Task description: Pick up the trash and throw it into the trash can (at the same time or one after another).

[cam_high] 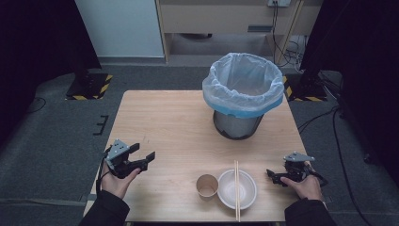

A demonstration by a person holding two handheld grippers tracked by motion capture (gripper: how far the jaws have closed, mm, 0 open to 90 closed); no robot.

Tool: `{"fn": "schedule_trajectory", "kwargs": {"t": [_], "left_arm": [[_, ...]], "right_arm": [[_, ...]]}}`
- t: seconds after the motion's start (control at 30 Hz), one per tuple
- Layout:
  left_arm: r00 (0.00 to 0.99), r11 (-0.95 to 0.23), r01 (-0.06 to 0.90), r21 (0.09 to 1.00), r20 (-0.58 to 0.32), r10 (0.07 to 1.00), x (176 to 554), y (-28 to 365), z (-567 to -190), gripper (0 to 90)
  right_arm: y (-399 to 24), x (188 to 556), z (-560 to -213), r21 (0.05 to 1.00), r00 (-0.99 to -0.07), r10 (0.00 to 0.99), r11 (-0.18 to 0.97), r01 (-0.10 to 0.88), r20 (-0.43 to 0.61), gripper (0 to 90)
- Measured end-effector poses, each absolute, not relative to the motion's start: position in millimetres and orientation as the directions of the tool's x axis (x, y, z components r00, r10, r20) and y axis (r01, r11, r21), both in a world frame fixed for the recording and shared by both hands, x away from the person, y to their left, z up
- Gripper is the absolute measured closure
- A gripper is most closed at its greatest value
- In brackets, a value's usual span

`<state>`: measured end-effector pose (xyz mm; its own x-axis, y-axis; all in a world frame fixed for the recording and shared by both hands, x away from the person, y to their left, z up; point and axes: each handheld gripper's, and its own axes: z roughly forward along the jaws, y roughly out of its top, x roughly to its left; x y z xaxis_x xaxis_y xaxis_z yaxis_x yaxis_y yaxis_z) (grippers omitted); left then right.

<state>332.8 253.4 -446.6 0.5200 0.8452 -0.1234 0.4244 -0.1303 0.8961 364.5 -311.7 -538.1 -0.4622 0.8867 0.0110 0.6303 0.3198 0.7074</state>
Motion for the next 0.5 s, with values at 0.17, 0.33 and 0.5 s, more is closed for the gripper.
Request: {"fn": "schedule_trajectory", "kwargs": {"t": [0.17, 0.33, 0.5], "left_arm": [[0.564, -0.134, 0.396, 0.909, -0.125, 0.816, 327, 238, -438, 25.7], [0.611, -0.147, 0.378, 0.914, -0.127, 0.782, 323, 221, -433, 27.6], [0.657, -0.168, 0.371, 0.913, -0.130, 0.743, 319, 200, -430, 29.7]], "right_arm": [[-312, 364, -538, 0.710, -0.463, 0.886, 0.319, 0.628, 0.011, 3.0], [-312, 364, -538, 0.710, -0.463, 0.886, 0.319, 0.628, 0.011, 3.0], [-312, 364, -539, 0.711, -0.462, 0.887, 0.318, 0.627, 0.011, 3.0]]}}
